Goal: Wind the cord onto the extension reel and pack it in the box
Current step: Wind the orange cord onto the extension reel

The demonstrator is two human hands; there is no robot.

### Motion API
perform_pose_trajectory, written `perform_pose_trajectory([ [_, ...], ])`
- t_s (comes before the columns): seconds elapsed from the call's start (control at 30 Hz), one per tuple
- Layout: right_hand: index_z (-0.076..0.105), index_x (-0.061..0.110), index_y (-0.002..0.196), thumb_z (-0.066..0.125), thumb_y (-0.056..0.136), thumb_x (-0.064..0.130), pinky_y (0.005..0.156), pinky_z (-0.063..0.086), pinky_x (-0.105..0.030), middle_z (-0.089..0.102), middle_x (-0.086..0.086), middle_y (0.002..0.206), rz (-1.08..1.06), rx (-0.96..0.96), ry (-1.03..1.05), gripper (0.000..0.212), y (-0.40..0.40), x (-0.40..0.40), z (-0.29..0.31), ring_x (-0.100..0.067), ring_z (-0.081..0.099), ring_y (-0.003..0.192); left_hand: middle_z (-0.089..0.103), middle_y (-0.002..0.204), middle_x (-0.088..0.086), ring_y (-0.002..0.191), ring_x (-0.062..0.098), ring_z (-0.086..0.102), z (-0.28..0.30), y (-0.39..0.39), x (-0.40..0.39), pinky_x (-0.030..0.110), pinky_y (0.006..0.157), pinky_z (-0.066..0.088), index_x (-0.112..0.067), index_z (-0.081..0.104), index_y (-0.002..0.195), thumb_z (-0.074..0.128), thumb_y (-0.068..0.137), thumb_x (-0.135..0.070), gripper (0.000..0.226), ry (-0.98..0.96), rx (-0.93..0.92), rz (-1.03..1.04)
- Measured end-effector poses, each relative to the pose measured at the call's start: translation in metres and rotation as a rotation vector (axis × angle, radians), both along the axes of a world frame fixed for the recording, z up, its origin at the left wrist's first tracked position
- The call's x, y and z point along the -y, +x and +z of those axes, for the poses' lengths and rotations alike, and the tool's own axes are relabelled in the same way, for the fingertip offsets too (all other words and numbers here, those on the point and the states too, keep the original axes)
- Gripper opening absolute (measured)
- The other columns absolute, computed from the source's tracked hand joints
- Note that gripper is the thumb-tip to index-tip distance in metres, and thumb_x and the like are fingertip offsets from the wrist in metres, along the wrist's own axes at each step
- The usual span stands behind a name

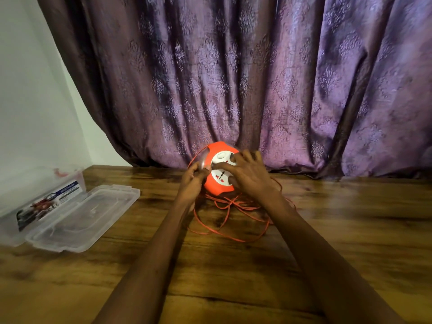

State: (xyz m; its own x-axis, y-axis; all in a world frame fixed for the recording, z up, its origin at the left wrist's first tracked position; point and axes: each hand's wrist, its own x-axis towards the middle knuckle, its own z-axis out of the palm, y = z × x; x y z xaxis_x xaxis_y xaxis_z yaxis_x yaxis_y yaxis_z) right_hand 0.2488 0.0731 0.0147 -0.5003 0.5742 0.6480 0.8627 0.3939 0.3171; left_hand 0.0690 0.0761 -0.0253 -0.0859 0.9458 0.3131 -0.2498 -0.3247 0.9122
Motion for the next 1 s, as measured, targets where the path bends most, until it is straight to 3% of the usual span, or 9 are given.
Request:
perform_pose_trajectory([
  [0.13,0.054,0.05,0.131,0.068,0.071,0.042,0.082,0.038,-0.044,0.066,-0.003,0.101,-0.059,-0.082,-0.006,0.062,-0.003,0.0,-0.003,-0.031,0.054,0.097,0.068,0.113,0.017,0.1,0.027,0.058,0.001,-0.001,0.003,0.053,0.099,0.047,-0.012,0.068,0.117,0.066,0.092,-0.015,0.026,0.012,-0.032,-0.034],
  [0.3,0.045,0.05,0.14,0.06,0.079,0.063,0.09,0.045,-0.044,0.066,0.0,0.115,0.052,-0.295,-0.2,0.064,0.011,-0.007,0.003,-0.024,0.055,0.102,0.066,0.079,-0.002,0.072,0.015,0.057,0.001,0.001,0.003,0.029,0.064,0.052,-0.02,0.072,0.1,0.068,0.091,-0.024,0.01,-0.04,-0.041,0.006],
  [0.43,0.05,0.03,0.136,0.072,0.085,0.038,0.091,0.046,-0.028,0.056,0.005,0.122,0.299,-0.851,-0.264,0.056,0.03,-0.019,0.007,-0.009,0.055,0.103,0.064,0.081,0.003,0.074,0.015,0.056,0.002,-0.002,0.003,0.037,0.071,0.053,-0.012,0.069,0.111,0.067,0.091,-0.02,0.022,-0.089,0.024,0.027],
  [0.53,0.049,0.014,0.137,0.079,0.083,0.034,0.085,0.053,-0.026,0.058,-0.002,0.132,0.328,-1.217,-0.697,0.065,0.031,-0.023,0.004,-0.012,0.062,0.104,0.069,0.104,0.011,0.092,0.02,0.063,0.001,-0.002,0.004,0.05,0.085,0.055,-0.008,0.066,0.118,0.066,0.092,-0.02,0.029,-0.115,0.047,-0.039],
  [0.63,0.06,0.013,0.117,0.078,0.083,0.022,0.061,0.056,-0.024,0.073,-0.01,0.109,0.465,-1.368,-0.932,0.04,0.037,-0.021,0.005,-0.012,0.071,0.081,0.072,0.096,0.005,0.087,0.016,0.064,0.004,0.0,0.006,0.044,0.079,0.059,-0.016,0.071,0.103,0.066,0.093,-0.025,0.015,-0.104,0.01,-0.097],
  [0.77,0.059,0.011,0.123,0.075,0.084,0.006,0.075,0.06,-0.032,0.072,-0.009,0.107,0.525,-1.335,-0.871,0.043,0.055,-0.02,0.02,-0.014,0.07,0.087,0.066,0.061,0.007,0.05,0.016,0.059,0.007,-0.005,0.003,0.025,0.047,0.053,-0.01,0.068,0.083,0.06,0.096,-0.039,0.033,-0.055,-0.064,0.098],
  [0.87,0.06,0.013,0.124,0.076,0.083,0.006,0.067,0.058,-0.025,0.072,-0.003,0.102,0.486,-1.25,-0.828,0.045,0.072,-0.017,0.031,-0.008,0.07,0.082,0.07,0.081,0.007,0.075,0.019,0.063,0.003,-0.019,-0.005,0.039,0.075,0.055,-0.01,0.069,0.094,0.063,0.095,-0.031,0.022,0.027,-0.28,0.401],
  [0.9,0.06,0.015,0.122,0.076,0.083,0.007,0.064,0.057,-0.022,0.072,0.0,0.099,0.479,-1.242,-0.81,0.043,0.077,-0.016,0.032,-0.006,0.07,0.08,0.07,0.088,0.004,0.083,0.018,0.064,0.001,-0.024,-0.006,0.041,0.083,0.055,-0.012,0.067,0.103,0.067,0.092,-0.025,0.017,0.012,-0.315,0.373],
  [1.0,0.063,0.02,0.116,0.078,0.083,0.012,0.063,0.056,-0.02,0.074,0.007,0.091,0.451,-1.272,-0.762,0.037,0.092,-0.011,0.035,-0.003,0.07,0.076,0.076,0.099,0.0,0.091,0.016,0.07,-0.011,-0.031,-0.003,0.037,0.092,0.057,-0.015,0.07,0.11,0.078,0.082,-0.013,0.03,-0.063,-0.439,-0.103],
])
